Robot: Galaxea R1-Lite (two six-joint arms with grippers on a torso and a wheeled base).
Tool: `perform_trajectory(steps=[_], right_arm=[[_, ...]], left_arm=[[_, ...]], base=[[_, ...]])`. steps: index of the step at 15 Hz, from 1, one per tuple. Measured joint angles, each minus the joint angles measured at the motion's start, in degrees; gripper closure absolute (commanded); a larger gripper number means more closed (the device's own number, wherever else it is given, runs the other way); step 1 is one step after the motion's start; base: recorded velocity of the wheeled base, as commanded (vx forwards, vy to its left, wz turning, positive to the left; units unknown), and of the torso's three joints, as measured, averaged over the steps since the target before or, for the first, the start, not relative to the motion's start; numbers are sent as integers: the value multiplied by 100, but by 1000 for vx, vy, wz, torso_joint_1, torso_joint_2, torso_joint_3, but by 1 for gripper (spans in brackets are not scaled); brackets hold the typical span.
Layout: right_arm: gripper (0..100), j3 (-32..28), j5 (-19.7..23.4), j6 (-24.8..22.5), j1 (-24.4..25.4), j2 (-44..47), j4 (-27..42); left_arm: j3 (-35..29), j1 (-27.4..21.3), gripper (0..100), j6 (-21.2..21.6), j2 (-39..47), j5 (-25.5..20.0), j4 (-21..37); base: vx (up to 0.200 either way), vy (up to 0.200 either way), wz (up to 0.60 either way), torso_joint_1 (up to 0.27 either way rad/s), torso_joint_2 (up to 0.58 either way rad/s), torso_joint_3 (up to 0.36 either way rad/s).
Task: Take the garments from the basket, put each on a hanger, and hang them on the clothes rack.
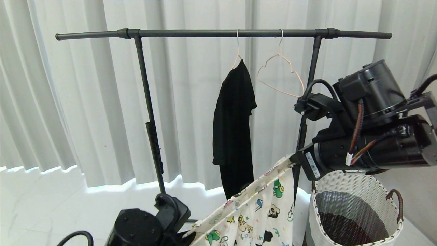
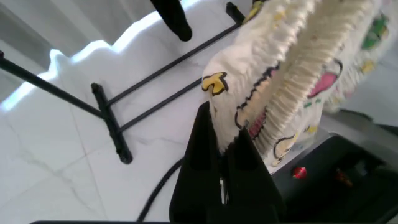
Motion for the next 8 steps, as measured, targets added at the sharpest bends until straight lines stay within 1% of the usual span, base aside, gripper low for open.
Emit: perform_trajectory(steps=[1,3,4,5,6,8], right_arm=[[100,78,-2,0,-28,-105,1],[100,129,-13,0,-89,-265,0],[100,124,-16,-20,-127,-336,-2],[100,69,-13,-30,-155,-414,-2],[100,4,-6,-41,-171,-500,0],[100,-210,7,-82,-190,-664,26]], left_arm=[[-521,50,100,-139,-205,-174,779],[-1797,162,100,-354,-638,-877,2865],[-2570,232,100,-424,-850,-1232,3933],[-3391,304,100,-473,-1018,-1490,4848],[-4185,378,100,-510,-1129,-1676,5617],[-5654,518,100,-532,-1202,-1918,6718]], base=[[0,0,0,0,0,0],[0,0,0,0,0,0],[0,0,0,0,0,0],[0,0,0,0,0,0],[0,0,0,0,0,0],[0,0,0,0,0,0]])
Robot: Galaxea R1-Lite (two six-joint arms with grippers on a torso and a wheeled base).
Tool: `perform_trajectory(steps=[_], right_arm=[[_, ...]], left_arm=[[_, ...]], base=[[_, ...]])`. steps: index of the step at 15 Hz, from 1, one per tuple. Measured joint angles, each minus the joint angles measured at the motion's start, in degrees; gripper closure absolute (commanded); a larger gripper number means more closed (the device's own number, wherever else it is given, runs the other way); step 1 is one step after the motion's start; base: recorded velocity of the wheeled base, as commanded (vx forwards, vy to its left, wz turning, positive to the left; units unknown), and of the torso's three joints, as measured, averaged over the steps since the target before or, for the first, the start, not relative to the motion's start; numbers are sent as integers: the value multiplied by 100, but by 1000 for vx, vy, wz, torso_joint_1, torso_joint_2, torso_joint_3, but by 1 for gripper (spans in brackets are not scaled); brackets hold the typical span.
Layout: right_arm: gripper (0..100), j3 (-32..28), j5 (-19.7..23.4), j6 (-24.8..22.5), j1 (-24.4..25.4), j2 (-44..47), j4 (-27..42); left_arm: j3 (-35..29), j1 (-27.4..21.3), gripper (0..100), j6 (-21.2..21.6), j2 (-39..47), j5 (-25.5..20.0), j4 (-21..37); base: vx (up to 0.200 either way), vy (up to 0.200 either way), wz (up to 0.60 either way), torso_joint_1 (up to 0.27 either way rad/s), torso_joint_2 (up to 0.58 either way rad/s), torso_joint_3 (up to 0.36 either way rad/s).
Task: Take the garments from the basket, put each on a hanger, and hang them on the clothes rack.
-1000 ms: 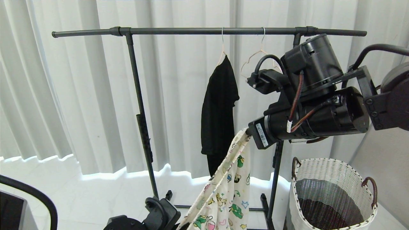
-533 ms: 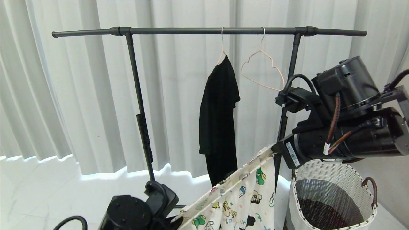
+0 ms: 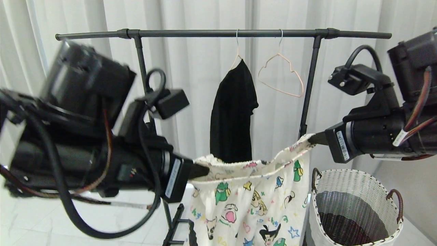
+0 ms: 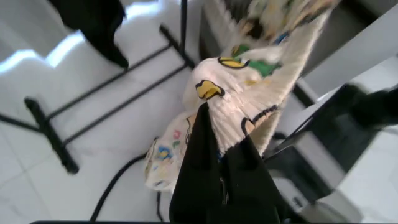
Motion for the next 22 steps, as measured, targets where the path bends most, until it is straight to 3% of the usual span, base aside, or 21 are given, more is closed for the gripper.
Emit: perform_trajectory(steps=[2,3,5,6,8,11,13,17,20,22], right_arm=[[100,-236,9,-165,-6,-140,16],[100,-308,9,-219,-11,-194,22],[100,-368,34,-283,-9,-282,22],[100,-388,59,-290,-9,-310,13],[100,-471,230,-321,13,-358,20],[100,-532,382,-532,24,-499,27],[100,-542,529,-589,22,-562,-11],[100,-545,575,-894,22,-603,-26],[100,-518,549,-895,-26,-642,-9],[100,-444,584,-891,-99,-806,152]], left_arm=[[-918,110,100,233,10,-106,572],[-1061,149,100,523,5,-27,664],[-855,174,100,1176,-74,301,675],[-761,163,100,1264,-144,345,499],[-634,91,100,1289,-244,362,-24],[-542,52,100,1300,-334,397,-165],[-477,33,100,1313,-402,406,-132],[-477,-27,100,1302,-489,436,545],[-457,-30,100,1306,-467,441,564],[-446,-24,100,1328,-364,457,-55]], base=[[0,0,0,0,0,0],[0,0,0,0,0,0],[0,0,0,0,0,0],[0,0,0,0,0,0],[0,0,0,0,0,0],[0,0,0,0,0,0],[0,0,0,0,0,0],[0,0,0,0,0,0],[0,0,0,0,0,0],[0,0,0,0,0,0]])
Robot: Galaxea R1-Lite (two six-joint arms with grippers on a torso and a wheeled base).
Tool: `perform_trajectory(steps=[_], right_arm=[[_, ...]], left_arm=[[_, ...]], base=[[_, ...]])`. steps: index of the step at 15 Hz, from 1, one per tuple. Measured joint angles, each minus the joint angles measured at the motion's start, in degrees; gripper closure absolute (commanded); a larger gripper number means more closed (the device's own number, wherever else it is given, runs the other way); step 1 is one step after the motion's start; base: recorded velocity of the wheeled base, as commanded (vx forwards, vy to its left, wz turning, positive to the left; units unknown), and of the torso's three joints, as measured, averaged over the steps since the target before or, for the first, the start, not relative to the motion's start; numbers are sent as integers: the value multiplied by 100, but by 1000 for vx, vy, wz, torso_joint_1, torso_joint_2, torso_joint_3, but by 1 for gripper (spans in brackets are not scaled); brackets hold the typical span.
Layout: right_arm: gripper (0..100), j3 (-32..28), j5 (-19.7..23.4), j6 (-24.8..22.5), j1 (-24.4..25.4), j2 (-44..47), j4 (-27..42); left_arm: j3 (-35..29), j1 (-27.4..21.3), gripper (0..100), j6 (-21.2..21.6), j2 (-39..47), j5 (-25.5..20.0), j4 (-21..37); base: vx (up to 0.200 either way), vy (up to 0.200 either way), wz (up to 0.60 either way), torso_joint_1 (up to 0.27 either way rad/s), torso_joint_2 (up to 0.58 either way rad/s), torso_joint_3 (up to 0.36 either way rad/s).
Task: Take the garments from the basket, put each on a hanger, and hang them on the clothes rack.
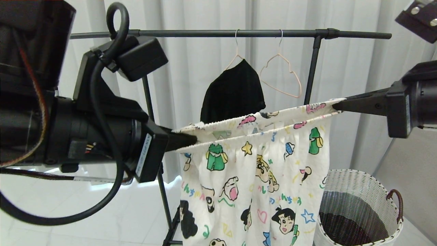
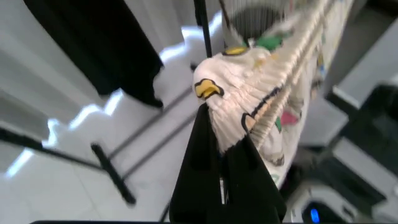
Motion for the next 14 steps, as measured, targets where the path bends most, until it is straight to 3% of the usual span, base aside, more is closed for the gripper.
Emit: perform_trajectory(steps=[2,4,6,10,14], right_arm=[[100,122,291,9,-22,-300,386],[100,380,757,11,74,-707,692],[100,784,979,22,592,-1119,791],[100,1365,1047,30,1491,-1579,841],[100,1431,1034,33,1614,-1699,841]], left_arm=[[35,0,100,82,149,23,-521],[46,-50,100,265,301,28,-607],[39,-193,100,278,439,23,-868],[-110,-310,100,297,701,127,-1248],[-102,-323,100,306,745,187,-1242]], base=[[0,0,0,0,0,0],[0,0,0,0,0,0],[0,0,0,0,0,0],[0,0,0,0,0,0],[0,0,0,0,0,0]])
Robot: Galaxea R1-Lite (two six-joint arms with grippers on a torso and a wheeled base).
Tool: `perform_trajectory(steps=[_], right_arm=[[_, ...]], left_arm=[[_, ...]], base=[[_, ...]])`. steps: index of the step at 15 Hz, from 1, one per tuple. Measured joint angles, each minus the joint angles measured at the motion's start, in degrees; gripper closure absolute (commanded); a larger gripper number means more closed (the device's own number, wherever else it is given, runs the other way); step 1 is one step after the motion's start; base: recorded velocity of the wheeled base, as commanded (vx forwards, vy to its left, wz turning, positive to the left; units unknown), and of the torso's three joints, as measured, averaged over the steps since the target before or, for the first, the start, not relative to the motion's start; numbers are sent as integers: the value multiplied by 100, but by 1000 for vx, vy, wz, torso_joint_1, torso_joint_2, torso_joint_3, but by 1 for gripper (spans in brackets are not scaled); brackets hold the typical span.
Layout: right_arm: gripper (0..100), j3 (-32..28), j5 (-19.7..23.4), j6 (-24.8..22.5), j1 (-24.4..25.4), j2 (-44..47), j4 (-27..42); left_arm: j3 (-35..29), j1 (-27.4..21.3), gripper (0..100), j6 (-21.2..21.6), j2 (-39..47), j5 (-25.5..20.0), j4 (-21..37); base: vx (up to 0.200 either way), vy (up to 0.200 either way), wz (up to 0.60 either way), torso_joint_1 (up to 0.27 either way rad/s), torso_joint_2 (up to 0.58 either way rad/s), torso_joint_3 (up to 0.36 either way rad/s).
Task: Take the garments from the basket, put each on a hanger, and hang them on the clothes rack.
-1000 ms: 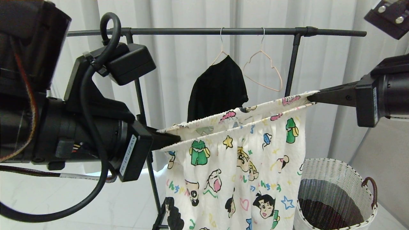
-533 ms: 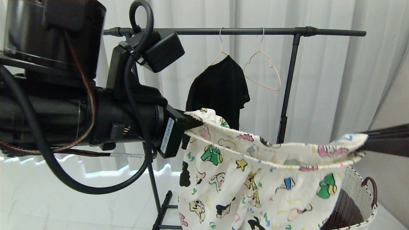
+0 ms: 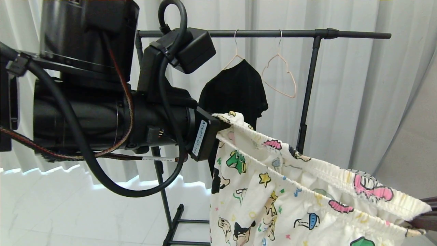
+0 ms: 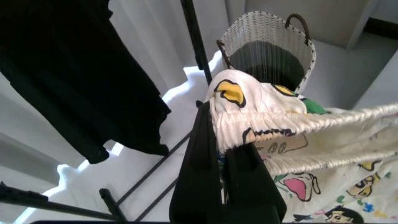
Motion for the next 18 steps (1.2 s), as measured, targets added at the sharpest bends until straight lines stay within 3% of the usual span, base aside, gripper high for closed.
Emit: perform_trajectory(steps=[2,4,6,8,10,13,14,18], right_arm=[[100,2,-6,0,-74,-15,-2],[100,5,-6,-6,-477,16,-33],[100,-2,32,-26,-1063,148,-304],[100,-11,144,-33,-1509,446,-901],[100,-24,266,-35,-1697,805,-1437],[100,-271,394,-41,-1758,1425,-1855],[100,-452,440,-46,-1758,1618,-1901],[100,-898,482,-154,-1752,2130,-1908]], left_arm=[[66,0,100,0,-34,9,73],[171,0,100,-16,-160,-7,558],[251,-11,100,-44,-375,-134,1438],[254,-39,100,-88,-656,-547,2627],[215,-134,100,-471,-930,-994,3251],[171,-575,100,-1677,-1206,-1513,3341],[160,-739,100,-1888,-1274,-1560,3345],[179,-992,100,-1990,-1473,-1582,3345]], base=[[0,0,0,0,0,0],[0,0,0,0,0,0],[0,0,0,0,0,0],[0,0,0,0,0,0],[0,0,0,0,0,0],[0,0,0,0,0,0],[0,0,0,0,0,0],[0,0,0,0,0,0]])
